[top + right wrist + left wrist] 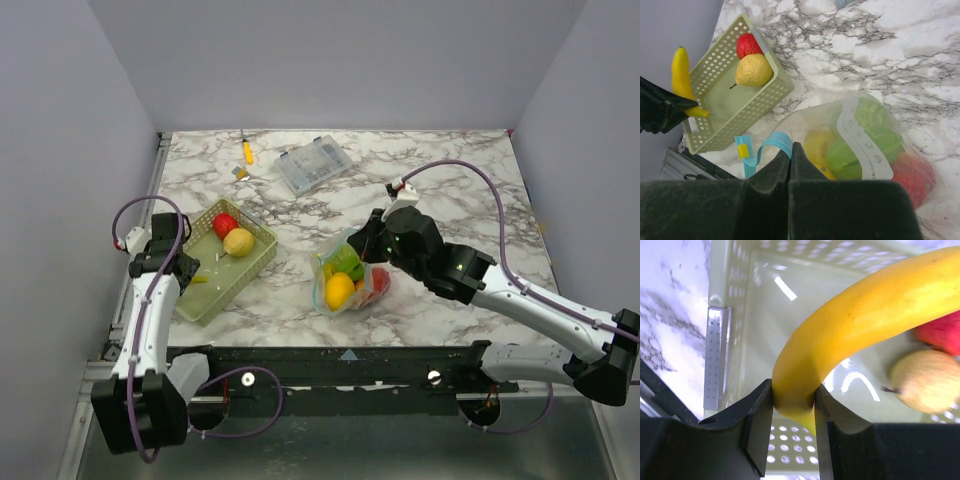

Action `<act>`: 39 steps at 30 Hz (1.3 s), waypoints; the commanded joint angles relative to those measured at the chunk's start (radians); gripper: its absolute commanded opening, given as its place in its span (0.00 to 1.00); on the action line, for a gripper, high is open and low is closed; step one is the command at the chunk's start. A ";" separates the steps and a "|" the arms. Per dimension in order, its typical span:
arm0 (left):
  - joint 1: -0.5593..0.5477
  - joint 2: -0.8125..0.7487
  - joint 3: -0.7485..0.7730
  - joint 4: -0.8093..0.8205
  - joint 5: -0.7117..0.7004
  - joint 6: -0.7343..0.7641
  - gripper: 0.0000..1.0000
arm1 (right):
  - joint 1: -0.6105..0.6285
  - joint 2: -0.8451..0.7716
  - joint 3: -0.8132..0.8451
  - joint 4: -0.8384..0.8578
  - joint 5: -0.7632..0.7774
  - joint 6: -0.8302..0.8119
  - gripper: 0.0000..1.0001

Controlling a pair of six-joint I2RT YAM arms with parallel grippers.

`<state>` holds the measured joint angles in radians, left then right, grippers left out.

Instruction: Place the food in the zip-top bag and seal the zipper

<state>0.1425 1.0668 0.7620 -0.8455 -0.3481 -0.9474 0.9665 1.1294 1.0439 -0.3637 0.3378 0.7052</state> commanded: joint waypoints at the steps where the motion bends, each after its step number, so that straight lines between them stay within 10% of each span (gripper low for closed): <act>1: -0.039 -0.186 0.057 -0.023 0.000 0.088 0.05 | -0.006 0.024 0.020 0.049 -0.027 -0.009 0.01; 15: -0.455 -0.538 0.057 0.201 0.404 0.037 0.00 | -0.005 0.067 0.061 0.051 -0.017 0.010 0.01; 20: -0.541 -0.504 0.081 0.275 0.651 0.150 0.00 | -0.006 0.071 0.073 0.044 0.015 0.016 0.01; 25: -0.643 -0.333 0.231 0.022 0.777 0.231 0.00 | -0.006 0.072 0.065 0.102 0.107 -0.001 0.01; 39: -0.948 -0.030 0.557 -0.428 0.298 0.197 0.00 | 0.029 0.089 0.048 0.294 0.231 -0.051 0.01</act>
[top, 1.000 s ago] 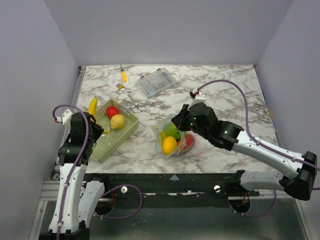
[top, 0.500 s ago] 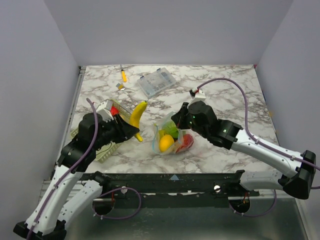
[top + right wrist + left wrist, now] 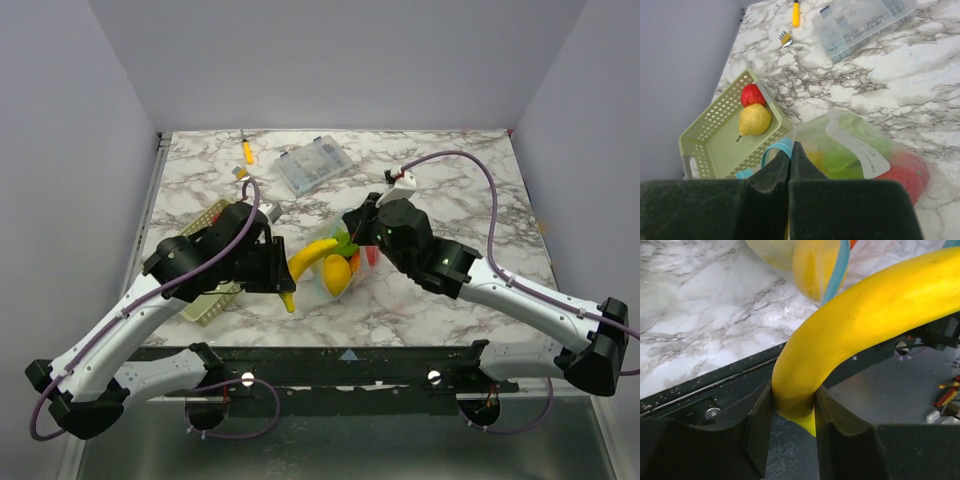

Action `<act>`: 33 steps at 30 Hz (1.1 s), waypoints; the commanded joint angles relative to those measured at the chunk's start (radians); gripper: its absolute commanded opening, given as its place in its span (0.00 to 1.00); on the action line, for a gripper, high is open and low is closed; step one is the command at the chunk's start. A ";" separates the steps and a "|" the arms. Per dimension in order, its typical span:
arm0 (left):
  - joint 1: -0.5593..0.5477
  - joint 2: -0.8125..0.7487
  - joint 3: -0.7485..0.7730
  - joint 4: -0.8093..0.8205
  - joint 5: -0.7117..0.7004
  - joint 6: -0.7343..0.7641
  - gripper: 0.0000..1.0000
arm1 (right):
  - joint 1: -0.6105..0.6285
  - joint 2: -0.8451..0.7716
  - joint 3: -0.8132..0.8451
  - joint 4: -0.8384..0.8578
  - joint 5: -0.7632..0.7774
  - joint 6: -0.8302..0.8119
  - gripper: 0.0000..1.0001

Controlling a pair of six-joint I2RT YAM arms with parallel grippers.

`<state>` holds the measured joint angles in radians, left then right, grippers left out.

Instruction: Place the food in the zip-top bag and seal the zipper

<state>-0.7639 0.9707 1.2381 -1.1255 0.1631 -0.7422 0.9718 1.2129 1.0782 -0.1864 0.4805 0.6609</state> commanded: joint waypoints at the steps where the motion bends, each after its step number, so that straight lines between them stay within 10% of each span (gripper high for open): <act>1: -0.047 0.092 0.100 -0.165 -0.236 -0.011 0.00 | 0.035 0.007 0.007 0.133 0.103 0.000 0.01; 21: -0.128 0.353 0.264 -0.392 -0.529 -0.001 0.00 | 0.220 0.180 0.164 -0.144 0.562 0.428 0.01; 33: -0.140 0.352 0.229 -0.388 -0.494 0.048 0.00 | 0.221 0.189 0.125 0.030 0.575 0.293 0.01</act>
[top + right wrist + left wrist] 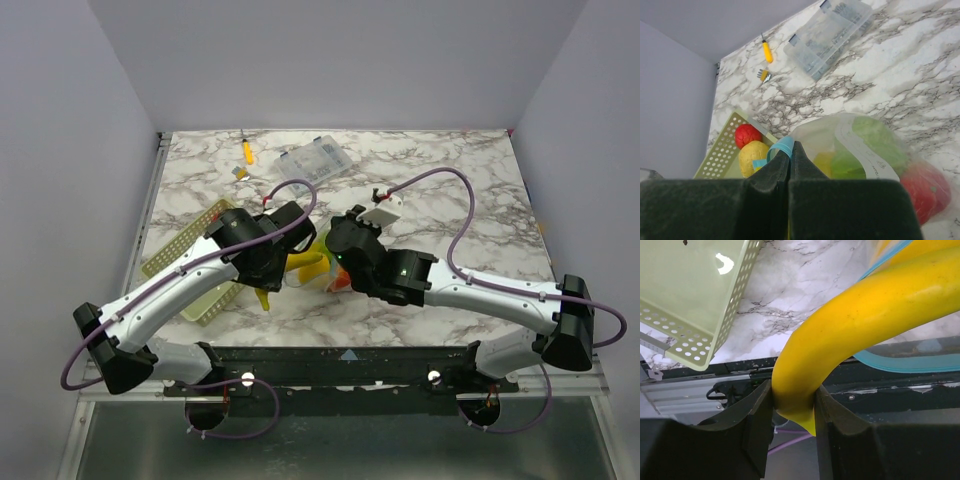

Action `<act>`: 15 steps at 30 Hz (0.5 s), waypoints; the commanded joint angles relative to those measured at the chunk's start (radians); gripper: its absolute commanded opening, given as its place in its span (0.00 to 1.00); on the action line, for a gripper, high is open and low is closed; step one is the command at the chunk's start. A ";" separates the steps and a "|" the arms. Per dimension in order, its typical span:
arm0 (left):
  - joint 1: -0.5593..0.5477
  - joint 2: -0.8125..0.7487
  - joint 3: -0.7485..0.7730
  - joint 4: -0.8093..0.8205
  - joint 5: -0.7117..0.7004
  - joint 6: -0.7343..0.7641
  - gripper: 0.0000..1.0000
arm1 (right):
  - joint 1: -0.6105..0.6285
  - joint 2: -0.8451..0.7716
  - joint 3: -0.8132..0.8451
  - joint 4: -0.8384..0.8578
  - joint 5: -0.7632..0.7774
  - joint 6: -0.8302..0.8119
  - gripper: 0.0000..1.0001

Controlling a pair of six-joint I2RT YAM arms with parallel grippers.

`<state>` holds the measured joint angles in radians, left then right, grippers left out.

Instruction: Place the food in the zip-top bag and seal the zipper

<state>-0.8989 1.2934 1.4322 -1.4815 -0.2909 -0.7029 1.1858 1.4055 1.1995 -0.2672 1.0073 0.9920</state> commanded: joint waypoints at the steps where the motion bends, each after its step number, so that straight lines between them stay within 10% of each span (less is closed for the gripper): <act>1: -0.005 0.052 0.066 -0.031 -0.057 0.003 0.00 | 0.010 -0.002 0.002 0.117 0.038 -0.042 0.01; 15: 0.052 0.158 0.165 0.046 -0.007 -0.059 0.08 | 0.080 -0.011 -0.033 0.158 0.050 -0.093 0.01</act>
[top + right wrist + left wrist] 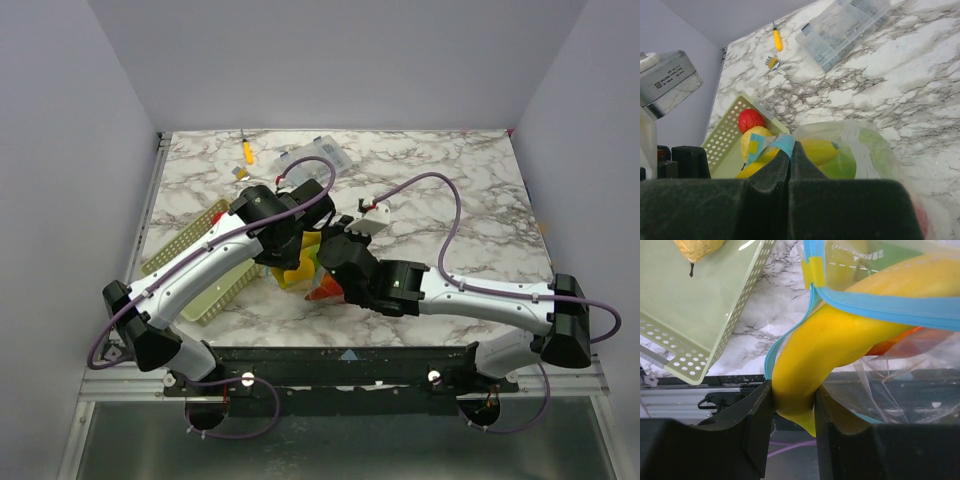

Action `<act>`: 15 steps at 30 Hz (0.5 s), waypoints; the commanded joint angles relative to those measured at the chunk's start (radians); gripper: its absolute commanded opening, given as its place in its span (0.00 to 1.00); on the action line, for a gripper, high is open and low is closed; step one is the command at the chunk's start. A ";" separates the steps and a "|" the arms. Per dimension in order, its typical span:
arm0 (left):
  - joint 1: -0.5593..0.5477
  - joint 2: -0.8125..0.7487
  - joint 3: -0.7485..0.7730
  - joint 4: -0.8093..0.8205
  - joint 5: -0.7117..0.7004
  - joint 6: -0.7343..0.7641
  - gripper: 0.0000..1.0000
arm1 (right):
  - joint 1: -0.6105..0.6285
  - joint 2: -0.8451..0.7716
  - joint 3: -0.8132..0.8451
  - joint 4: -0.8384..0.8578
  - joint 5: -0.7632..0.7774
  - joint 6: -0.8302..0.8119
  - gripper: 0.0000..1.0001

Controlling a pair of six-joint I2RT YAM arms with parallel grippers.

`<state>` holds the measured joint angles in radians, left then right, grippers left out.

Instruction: Place the food in the zip-top bag and seal the zipper

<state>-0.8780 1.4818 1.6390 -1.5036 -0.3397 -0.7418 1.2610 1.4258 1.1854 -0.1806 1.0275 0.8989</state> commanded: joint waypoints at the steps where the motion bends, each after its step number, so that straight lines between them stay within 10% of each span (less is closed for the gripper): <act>1: 0.042 -0.052 -0.075 0.095 0.073 -0.014 0.09 | 0.006 -0.037 -0.022 0.072 0.030 -0.003 0.01; 9: 0.232 -0.309 -0.384 0.454 0.502 0.026 0.50 | 0.006 -0.060 -0.052 0.105 0.029 -0.033 0.01; 15: 0.320 -0.352 -0.469 0.548 0.718 0.015 0.57 | 0.005 -0.064 -0.056 0.131 0.014 -0.059 0.01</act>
<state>-0.5945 1.1458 1.2171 -1.1122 0.1276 -0.7258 1.2621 1.3960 1.1320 -0.1299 1.0260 0.8555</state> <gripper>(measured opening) 0.517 0.007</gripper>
